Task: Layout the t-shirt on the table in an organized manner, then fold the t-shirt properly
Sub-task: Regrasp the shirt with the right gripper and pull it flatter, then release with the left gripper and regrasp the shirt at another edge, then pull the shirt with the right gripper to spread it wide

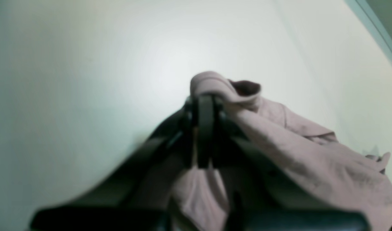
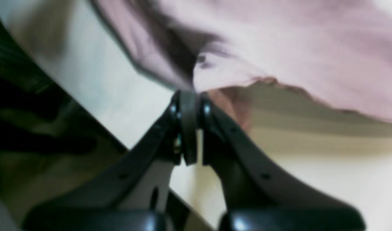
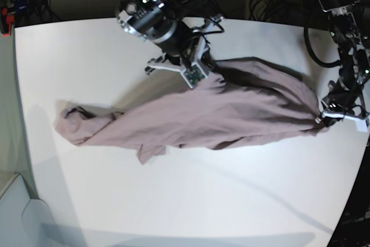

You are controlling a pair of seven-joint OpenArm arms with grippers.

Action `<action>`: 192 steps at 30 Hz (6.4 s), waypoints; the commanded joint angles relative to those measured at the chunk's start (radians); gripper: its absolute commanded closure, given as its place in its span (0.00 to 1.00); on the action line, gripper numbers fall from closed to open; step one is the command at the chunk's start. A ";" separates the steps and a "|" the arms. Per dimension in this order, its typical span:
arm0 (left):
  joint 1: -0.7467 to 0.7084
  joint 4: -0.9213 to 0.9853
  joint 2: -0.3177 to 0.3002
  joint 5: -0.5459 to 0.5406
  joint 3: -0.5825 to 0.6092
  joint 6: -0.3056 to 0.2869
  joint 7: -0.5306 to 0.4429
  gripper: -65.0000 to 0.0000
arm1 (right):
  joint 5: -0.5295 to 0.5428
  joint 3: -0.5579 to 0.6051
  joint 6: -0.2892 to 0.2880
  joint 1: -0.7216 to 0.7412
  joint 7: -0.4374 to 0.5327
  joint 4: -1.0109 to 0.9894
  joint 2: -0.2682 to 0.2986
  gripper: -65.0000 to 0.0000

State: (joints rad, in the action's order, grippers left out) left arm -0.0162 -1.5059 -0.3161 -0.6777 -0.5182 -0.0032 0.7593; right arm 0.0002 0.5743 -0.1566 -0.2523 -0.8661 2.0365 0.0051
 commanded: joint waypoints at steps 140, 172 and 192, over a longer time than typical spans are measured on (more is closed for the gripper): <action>-0.374 -0.109 0.056 0.137 0.283 -0.002 0.101 1.00 | 0.005 -0.690 0.007 0.172 0.008 -0.158 0.083 0.57; -0.439 -0.120 0.016 0.135 0.163 -0.002 0.035 1.00 | 0.007 -0.294 0.005 0.551 0.037 -0.629 0.008 0.57; -0.430 -0.120 0.018 0.135 0.163 -0.002 0.033 1.00 | 0.007 -0.296 0.005 0.603 0.242 -0.914 -0.020 0.57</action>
State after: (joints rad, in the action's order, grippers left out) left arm -0.4374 -1.6299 -0.2958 -0.5579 -0.3584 -0.0223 0.7414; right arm 0.0071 0.2790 -0.1535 0.3286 -0.6338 1.1114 -0.0113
